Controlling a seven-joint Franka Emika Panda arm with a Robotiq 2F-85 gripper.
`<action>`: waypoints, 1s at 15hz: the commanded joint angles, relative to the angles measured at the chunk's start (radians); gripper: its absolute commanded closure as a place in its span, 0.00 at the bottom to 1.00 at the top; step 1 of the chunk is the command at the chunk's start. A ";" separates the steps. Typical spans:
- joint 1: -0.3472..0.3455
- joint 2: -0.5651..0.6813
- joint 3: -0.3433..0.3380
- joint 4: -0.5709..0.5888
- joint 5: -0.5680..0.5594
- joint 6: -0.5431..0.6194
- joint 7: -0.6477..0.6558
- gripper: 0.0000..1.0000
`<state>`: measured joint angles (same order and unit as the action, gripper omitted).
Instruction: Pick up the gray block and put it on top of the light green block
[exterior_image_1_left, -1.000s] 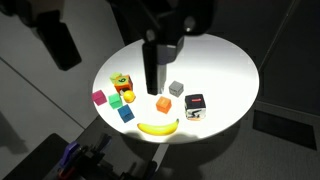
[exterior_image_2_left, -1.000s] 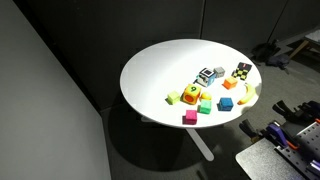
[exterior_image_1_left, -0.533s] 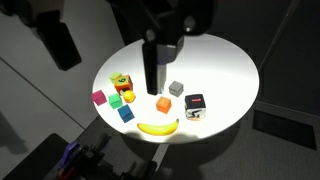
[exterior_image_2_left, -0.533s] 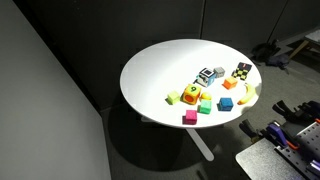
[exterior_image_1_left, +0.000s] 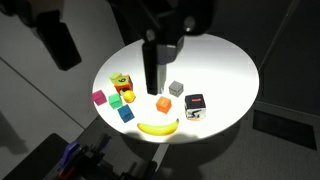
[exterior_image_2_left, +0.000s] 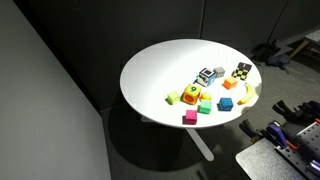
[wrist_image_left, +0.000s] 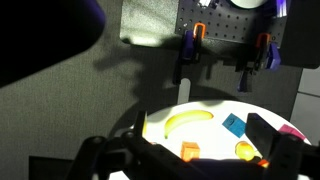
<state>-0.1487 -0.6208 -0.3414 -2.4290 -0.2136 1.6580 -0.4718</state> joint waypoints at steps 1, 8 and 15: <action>-0.004 0.001 0.003 0.001 0.002 -0.001 -0.002 0.00; -0.004 0.001 0.003 0.001 0.002 -0.001 -0.002 0.00; 0.000 0.022 0.012 0.007 0.000 0.022 0.012 0.00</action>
<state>-0.1487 -0.6166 -0.3400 -2.4322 -0.2136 1.6606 -0.4711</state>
